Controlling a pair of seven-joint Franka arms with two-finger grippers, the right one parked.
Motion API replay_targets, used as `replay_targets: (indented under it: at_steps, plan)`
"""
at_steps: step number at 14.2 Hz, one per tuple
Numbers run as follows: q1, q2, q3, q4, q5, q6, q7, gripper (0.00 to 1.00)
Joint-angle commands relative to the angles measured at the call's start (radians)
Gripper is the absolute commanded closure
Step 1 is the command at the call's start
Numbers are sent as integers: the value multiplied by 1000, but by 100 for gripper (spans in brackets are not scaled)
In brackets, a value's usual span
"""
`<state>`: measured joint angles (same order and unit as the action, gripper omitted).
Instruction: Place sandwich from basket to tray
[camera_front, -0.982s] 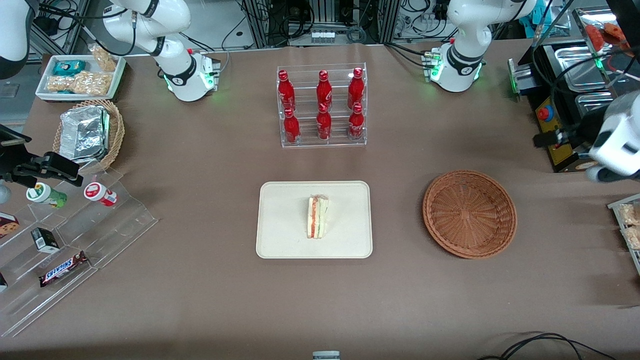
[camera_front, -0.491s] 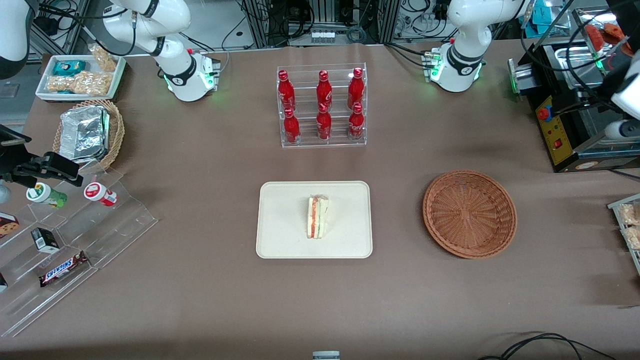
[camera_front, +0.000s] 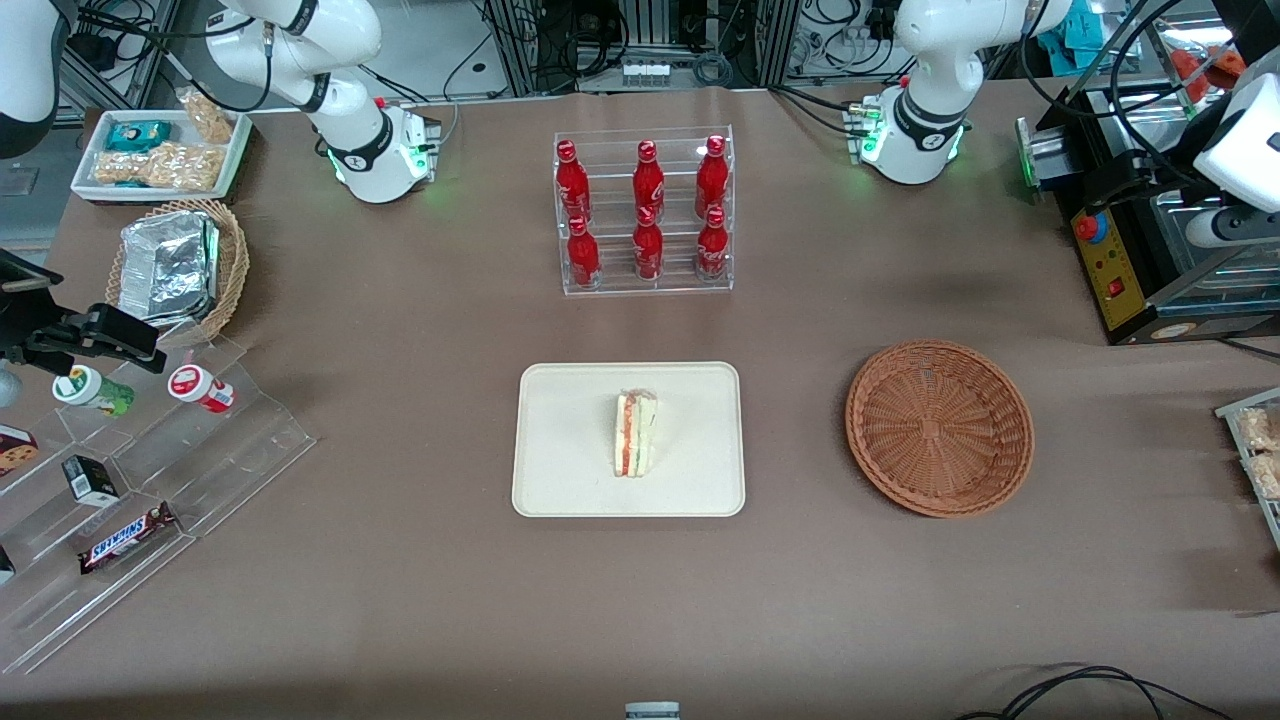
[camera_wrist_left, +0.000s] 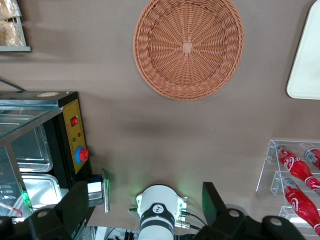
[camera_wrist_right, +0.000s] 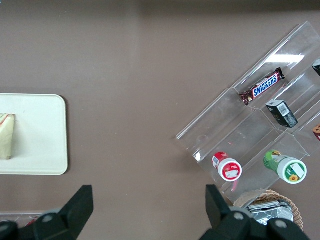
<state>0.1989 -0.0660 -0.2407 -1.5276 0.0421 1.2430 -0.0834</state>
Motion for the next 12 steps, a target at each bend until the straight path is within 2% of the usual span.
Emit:
replay_targets:
  at_steps: [1, 4, 12]
  plan:
    - [4, -17, 4, -31, -36, 42, -10, 0]
    - [4, -17, 8, -36, -68, 87, -13, 0]
    - [-6, 6, 0, -11, -70, 151, -84, 0]
